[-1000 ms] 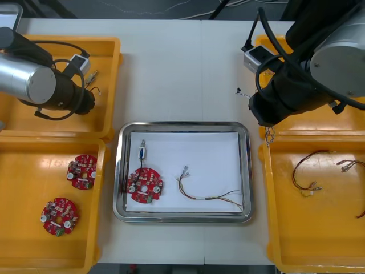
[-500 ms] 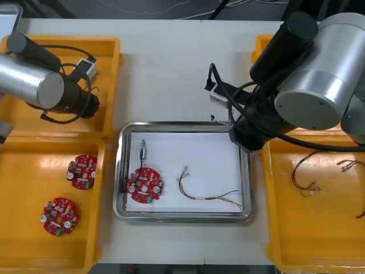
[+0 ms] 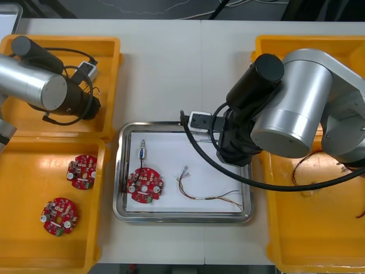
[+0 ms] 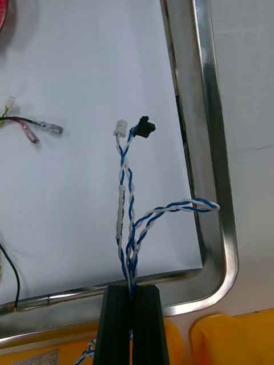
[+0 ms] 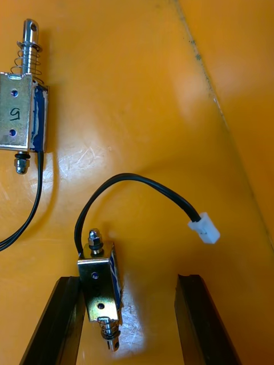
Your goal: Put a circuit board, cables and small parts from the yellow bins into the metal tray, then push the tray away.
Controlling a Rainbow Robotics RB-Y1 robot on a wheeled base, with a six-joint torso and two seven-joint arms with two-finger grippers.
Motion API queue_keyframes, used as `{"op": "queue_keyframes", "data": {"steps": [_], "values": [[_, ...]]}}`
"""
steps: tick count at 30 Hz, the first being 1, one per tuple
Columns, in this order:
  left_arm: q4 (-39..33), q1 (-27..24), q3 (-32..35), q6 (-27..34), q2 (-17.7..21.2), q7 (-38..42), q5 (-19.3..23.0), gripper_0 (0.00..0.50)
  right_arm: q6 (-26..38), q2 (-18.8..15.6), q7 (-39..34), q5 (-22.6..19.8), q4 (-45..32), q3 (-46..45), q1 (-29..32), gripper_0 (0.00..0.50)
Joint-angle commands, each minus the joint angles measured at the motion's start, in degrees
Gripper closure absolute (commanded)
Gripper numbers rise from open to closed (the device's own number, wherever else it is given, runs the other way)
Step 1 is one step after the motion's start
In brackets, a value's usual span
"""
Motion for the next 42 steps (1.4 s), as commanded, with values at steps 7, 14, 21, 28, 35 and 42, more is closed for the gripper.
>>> {"op": "queue_keyframes", "data": {"steps": [7,14,21,28,35,42], "values": [[1.06,0.45,-0.65,-1.23,-0.86,3.63,-0.63,0.103,-4.10,2.09,11.04,1.89,4.76,4.76,-1.99,0.500],[1.06,0.45,-0.65,-1.23,-0.86,3.98,-0.89,0.465,-7.96,6.13,11.48,6.02,11.17,8.63,-3.39,0.500],[0.97,0.45,-0.65,-0.79,-0.77,4.24,-0.19,0.500,-9.72,9.56,12.00,6.81,16.54,9.95,-4.71,0.500],[-0.17,0.45,1.11,1.05,-0.59,4.68,1.75,0.500,-9.63,10.09,12.09,7.51,17.50,10.03,-5.24,0.181],[-1.93,0.54,2.78,3.16,0.64,4.86,4.29,0.500,-6.82,10.09,11.65,8.39,17.50,9.42,-5.94,0.000],[-7.29,0.54,5.24,10.10,1.60,6.09,4.29,0.500,-2.86,10.27,10.95,6.28,16.54,5.46,-6.47,0.000]]}}
